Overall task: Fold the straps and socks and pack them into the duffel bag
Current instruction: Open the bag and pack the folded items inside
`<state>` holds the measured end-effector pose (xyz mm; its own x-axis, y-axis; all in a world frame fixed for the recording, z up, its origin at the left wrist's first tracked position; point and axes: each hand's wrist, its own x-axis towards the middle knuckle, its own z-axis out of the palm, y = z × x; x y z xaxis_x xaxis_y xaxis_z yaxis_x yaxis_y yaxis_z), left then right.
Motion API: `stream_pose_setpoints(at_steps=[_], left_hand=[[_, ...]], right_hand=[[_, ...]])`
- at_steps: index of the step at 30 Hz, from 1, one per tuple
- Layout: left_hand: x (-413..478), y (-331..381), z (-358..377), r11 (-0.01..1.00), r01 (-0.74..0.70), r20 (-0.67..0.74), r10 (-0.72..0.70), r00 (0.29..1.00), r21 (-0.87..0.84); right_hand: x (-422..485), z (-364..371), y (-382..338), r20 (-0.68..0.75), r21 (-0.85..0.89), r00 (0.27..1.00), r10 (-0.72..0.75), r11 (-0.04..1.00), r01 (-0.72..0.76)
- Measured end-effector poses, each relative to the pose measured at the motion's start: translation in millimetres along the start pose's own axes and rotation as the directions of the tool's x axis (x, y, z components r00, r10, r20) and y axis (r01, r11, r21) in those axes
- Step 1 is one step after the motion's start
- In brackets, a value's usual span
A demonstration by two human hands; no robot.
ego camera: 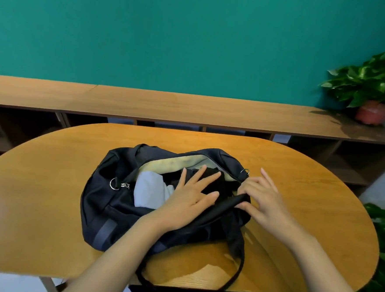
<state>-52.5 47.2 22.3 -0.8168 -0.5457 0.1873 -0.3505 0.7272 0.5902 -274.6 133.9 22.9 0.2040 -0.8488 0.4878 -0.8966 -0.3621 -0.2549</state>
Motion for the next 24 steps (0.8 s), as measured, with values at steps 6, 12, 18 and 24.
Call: stream_pose_setpoints(at_steps=[6,12,18,24], left_hand=[[-68,-13,-81,0.990,0.046,0.034,-0.052,0.998,0.137],[-112,-71,-161,0.779,0.229,-0.010,-0.275,0.961,0.583],[-115,-126,-175,0.881,0.312,-0.203,-0.253,0.946,0.356],[-60,-104,-171,0.958,0.263,-0.450,-0.187,0.873,0.112]], right_hand=[[18,-1,1,-0.083,0.057,0.996,0.019,0.998,-0.014],[34,-8,28,0.174,-0.296,0.985,0.000,0.954,0.052],[60,-23,46,0.329,-0.482,0.922,0.206,0.876,-0.024],[84,-36,63,-0.093,-0.488,0.949,0.301,0.817,-0.307]])
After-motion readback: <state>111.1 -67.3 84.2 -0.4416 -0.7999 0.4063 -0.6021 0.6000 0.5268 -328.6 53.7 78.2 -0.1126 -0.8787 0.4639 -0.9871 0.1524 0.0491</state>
